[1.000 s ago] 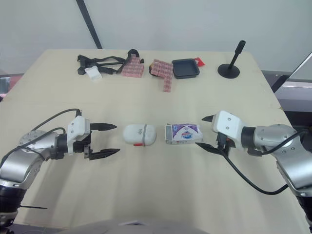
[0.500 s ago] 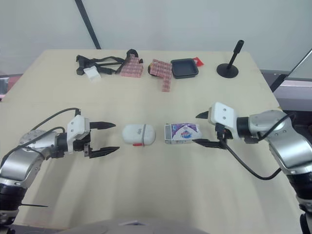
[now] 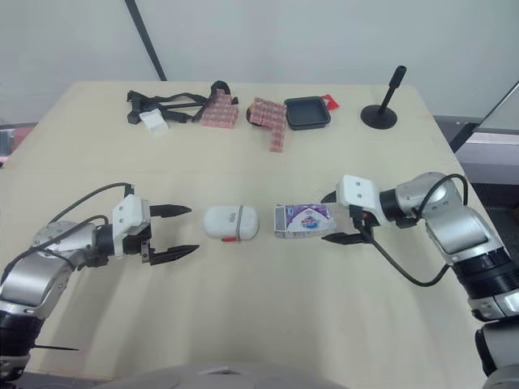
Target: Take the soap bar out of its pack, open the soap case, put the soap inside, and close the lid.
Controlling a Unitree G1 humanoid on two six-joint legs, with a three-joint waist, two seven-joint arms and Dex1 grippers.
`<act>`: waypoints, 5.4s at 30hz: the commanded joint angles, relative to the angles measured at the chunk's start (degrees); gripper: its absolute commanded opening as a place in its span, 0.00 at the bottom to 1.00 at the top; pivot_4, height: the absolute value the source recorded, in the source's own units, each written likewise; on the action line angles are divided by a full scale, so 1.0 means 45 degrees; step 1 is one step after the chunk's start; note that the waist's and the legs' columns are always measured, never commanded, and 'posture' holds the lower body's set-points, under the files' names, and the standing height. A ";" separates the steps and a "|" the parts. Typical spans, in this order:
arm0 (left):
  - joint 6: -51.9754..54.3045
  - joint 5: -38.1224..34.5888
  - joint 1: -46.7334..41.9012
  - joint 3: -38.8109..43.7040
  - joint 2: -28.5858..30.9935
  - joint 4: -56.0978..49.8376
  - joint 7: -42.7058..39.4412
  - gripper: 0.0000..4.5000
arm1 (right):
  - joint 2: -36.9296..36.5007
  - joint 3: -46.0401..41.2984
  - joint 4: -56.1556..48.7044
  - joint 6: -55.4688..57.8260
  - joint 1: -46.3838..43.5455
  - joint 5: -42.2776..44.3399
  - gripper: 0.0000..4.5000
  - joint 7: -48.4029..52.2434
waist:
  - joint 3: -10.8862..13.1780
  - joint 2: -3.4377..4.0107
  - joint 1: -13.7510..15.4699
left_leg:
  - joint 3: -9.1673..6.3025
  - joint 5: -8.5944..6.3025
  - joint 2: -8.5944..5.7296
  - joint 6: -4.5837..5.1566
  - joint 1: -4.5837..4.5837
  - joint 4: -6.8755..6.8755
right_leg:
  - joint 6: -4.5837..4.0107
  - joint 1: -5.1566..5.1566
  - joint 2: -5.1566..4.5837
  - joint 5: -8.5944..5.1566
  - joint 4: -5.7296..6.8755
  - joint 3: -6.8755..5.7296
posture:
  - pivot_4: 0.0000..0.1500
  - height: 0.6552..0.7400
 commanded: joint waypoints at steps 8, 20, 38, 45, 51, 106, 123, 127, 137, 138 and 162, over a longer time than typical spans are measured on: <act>-0.0149 0.0022 0.0212 0.0443 0.0274 -0.0696 0.0255 0.99 | 0.0795 0.0687 0.1524 -0.1136 -0.1004 -0.1336 1.00 0.0130 | 0.0000 -0.0001 0.0001 | 0.0001 0.0001 0.0002 0.0001 -0.0013 0.0009 | -0.0001 -0.0011 0.0001 0.0000 0.0009 -0.0001 | 1.00 1.00; -0.0373 0.0359 0.0355 0.0361 0.0254 -0.0804 0.0552 0.99 | 0.1353 0.1385 0.3079 -0.1963 -0.1831 -0.2496 1.00 0.0297 | 0.0000 -0.0001 -0.0014 | 0.0002 0.0002 0.0007 0.0001 -0.0044 0.0030 | -0.0003 -0.0048 0.0005 0.0001 0.0042 -0.0001 | 1.00 1.00; -0.0571 0.0632 0.0424 0.0218 0.0195 -0.0805 0.0749 1.00 | 0.0982 0.1073 0.1856 -0.1797 -0.1185 -0.2444 0.52 0.0809 | -0.0004 -0.0007 0.0024 | 0.0003 0.0001 0.0017 0.0002 -0.0063 0.0061 | -0.0004 -0.0060 0.0005 0.0002 0.0067 -0.0006 | 1.00 1.00; -0.0687 0.0703 0.0350 0.0105 0.0148 -0.0745 0.0680 1.00 | -0.0610 0.0130 -0.0789 -0.0235 -0.0113 -0.2800 0.52 -0.0009 | -0.0003 -0.0005 0.0166 | 0.0003 0.0000 0.0018 0.0003 -0.0068 0.0063 | -0.0003 -0.0059 0.0004 0.0002 0.0052 -0.0006 | 1.00 1.00; -0.0854 0.0757 0.0178 -0.0021 0.0121 -0.0476 0.0536 1.00 | -0.1841 -0.0299 -0.3021 0.1936 0.0326 -0.2879 0.52 -0.0216 | -0.0003 -0.0003 0.0171 | 0.0009 0.0000 0.0023 0.0001 -0.0063 0.0060 | -0.0002 -0.0062 0.0008 0.0002 0.0049 0.0000 | 1.00 1.00; -0.1134 0.0465 -0.2773 -0.0643 -0.0356 0.2760 -0.1097 1.00 | -0.0399 -0.7620 -0.4077 1.1185 0.4424 -0.1051 1.00 -0.7623 | -0.0034 0.0031 0.0360 | 0.0036 -0.0004 0.0022 0.0000 -0.0029 0.0062 | -0.0007 -0.0056 0.0008 -0.0001 0.0074 0.0021 | 1.00 1.00; -0.0966 0.0509 -0.3418 -0.0980 -0.0696 0.3262 -0.1485 1.00 | 0.0608 -0.6884 -0.7903 0.3759 0.5247 0.0887 1.00 -0.5204 | -0.0054 0.0005 0.0293 | 0.0033 -0.0003 0.0028 0.0003 -0.0018 0.0033 | -0.0005 -0.0046 0.0006 -0.0001 0.0042 0.0013 | 1.00 1.00; -0.1372 0.0872 -0.4099 -0.1342 -0.0720 0.3838 -0.1982 1.00 | 0.1614 -0.4452 -0.6517 0.3115 0.4253 0.1618 1.00 -0.4331 | -0.0052 0.0008 0.0223 | 0.0033 0.0001 0.0019 0.0001 0.0016 0.0035 | -0.0005 -0.0041 0.0002 -0.0001 0.0054 0.0013 | 1.00 1.00; -0.3679 0.2141 -0.5816 -0.2484 -0.0955 0.6156 -0.3551 1.00 | 0.2615 -0.3023 -0.7112 0.3181 0.4061 0.1977 1.00 -0.5101 | -0.0049 0.0007 0.0350 | 0.0022 0.0001 0.0013 0.0001 -0.0021 0.0017 | -0.0004 -0.0042 -0.0001 0.0000 0.0023 -0.0001 | 1.00 1.00; -0.3795 0.2188 -0.5973 -0.2533 -0.1027 0.6399 -0.3621 1.00 | 0.2687 -0.2976 -0.7148 0.3205 0.4089 0.1927 1.00 -0.5264 | -0.0050 0.0007 0.0347 | 0.0022 0.0002 0.0012 0.0000 -0.0018 0.0021 | -0.0003 -0.0039 -0.0003 0.0000 0.0024 -0.0001 | 1.00 1.00; -0.5459 0.3466 -0.7928 -0.3827 -0.3062 0.9450 -0.4577 1.00 | 0.2534 -0.2388 -0.8262 0.3424 0.5615 0.1364 1.00 -0.6996 | -0.0050 0.0005 0.0318 | 0.0020 0.0001 0.0012 -0.0005 -0.0019 0.0011 | -0.0002 -0.0017 0.0000 0.0001 0.0021 0.0000 | 1.00 1.00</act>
